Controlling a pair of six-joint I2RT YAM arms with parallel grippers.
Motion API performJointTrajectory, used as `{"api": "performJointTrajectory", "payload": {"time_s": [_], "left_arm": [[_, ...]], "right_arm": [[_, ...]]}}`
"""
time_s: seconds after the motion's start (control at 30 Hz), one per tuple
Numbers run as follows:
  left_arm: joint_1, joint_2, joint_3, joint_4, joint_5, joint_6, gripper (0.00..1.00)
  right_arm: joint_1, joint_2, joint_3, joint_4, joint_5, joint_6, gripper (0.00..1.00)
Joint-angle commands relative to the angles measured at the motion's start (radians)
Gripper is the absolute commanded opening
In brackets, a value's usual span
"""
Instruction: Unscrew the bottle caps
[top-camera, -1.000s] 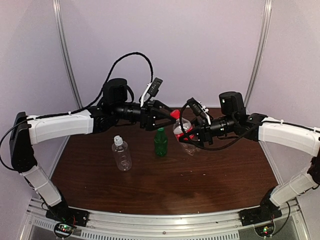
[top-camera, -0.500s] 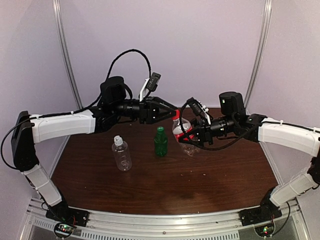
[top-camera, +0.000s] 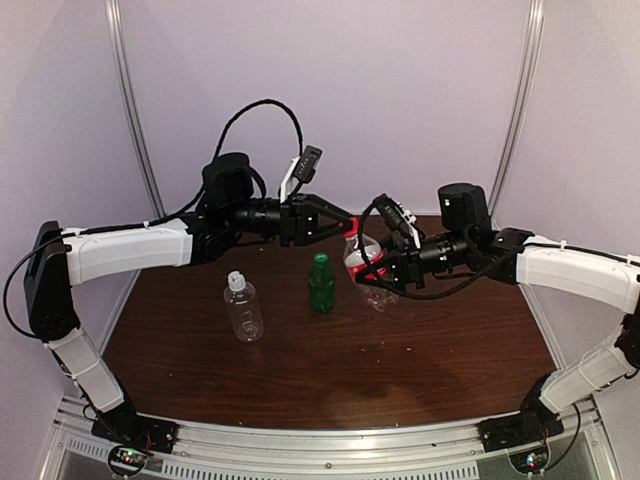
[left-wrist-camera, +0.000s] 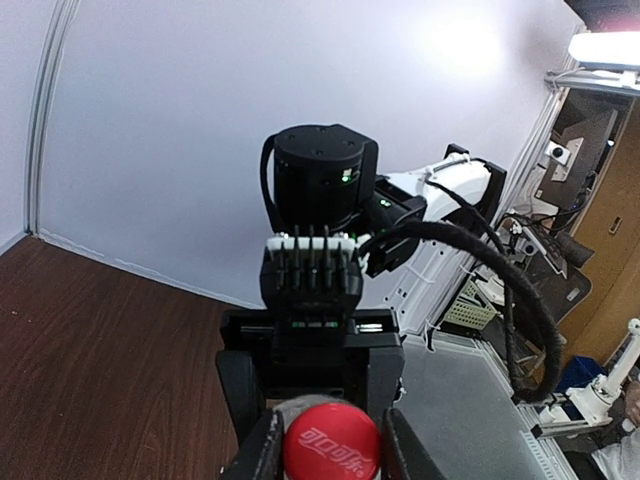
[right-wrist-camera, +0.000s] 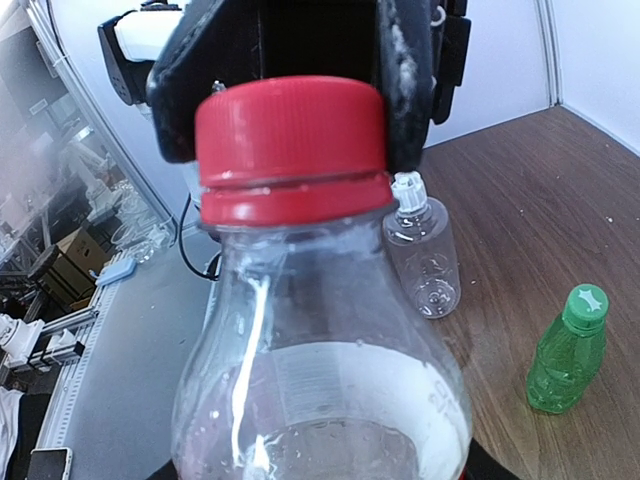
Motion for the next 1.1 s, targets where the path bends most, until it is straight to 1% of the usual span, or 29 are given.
{"api": "performJointTrajectory", "payload": {"time_s": [0.0, 0.07, 0.13, 0.27, 0.33, 0.4, 0.5, 0.53, 0.57, 0.67, 0.73, 0.83, 0.9, 0.93, 1.03, 1.07], "left_arm": [[-0.004, -0.008, 0.045, -0.045, -0.079, -0.017, 0.0], [-0.01, -0.02, 0.056, -0.092, -0.146, -0.017, 0.0], [-0.025, -0.032, 0.077, -0.166, -0.242, -0.007, 0.0], [-0.085, -0.038, 0.155, -0.361, -0.482, 0.005, 0.0], [-0.109, -0.033, 0.189, -0.433, -0.593, -0.02, 0.0], [-0.125, -0.031, 0.202, -0.442, -0.658, -0.05, 0.0], [-0.137, -0.033, 0.213, -0.481, -0.711, -0.061, 0.0], [-0.138, -0.035, 0.214, -0.478, -0.711, -0.062, 0.0], [-0.137, -0.036, 0.214, -0.469, -0.702, -0.057, 0.02], [-0.134, -0.043, 0.201, -0.425, -0.638, -0.008, 0.18], [-0.118, -0.046, 0.183, -0.392, -0.58, 0.023, 0.31], [-0.074, -0.056, 0.145, -0.342, -0.46, 0.026, 0.43], [-0.044, -0.07, 0.104, -0.262, -0.374, 0.015, 0.49], [-0.033, -0.079, 0.083, -0.224, -0.334, 0.013, 0.53], [-0.01, -0.101, 0.041, -0.143, -0.217, 0.04, 0.71], [-0.007, -0.108, 0.036, -0.13, -0.181, 0.059, 0.74]], "right_arm": [[0.006, -0.014, 0.006, 0.026, 0.173, 0.005, 0.39], [0.006, -0.019, 0.008, 0.015, 0.254, -0.003, 0.39], [0.007, -0.023, 0.009, 0.01, 0.331, -0.007, 0.38], [0.016, -0.027, 0.004, 0.021, 0.469, -0.015, 0.37], [0.024, -0.027, 0.003, 0.024, 0.529, -0.018, 0.36], [0.027, -0.029, 0.0, 0.03, 0.573, -0.017, 0.35], [0.029, -0.029, -0.001, 0.033, 0.594, -0.013, 0.35], [0.029, -0.029, -0.001, 0.033, 0.592, -0.013, 0.35], [0.028, -0.03, -0.001, 0.032, 0.586, -0.014, 0.35], [0.029, -0.035, -0.005, 0.032, 0.537, -0.022, 0.36], [0.029, -0.039, -0.007, 0.031, 0.487, -0.033, 0.37], [0.027, -0.049, -0.007, 0.024, 0.411, -0.049, 0.39], [0.026, -0.053, -0.005, 0.019, 0.351, -0.051, 0.4], [0.026, -0.053, -0.002, 0.012, 0.325, -0.051, 0.41], [0.025, -0.044, 0.01, -0.006, 0.232, -0.086, 0.42], [0.025, -0.039, 0.013, -0.013, 0.198, -0.088, 0.42]]}}
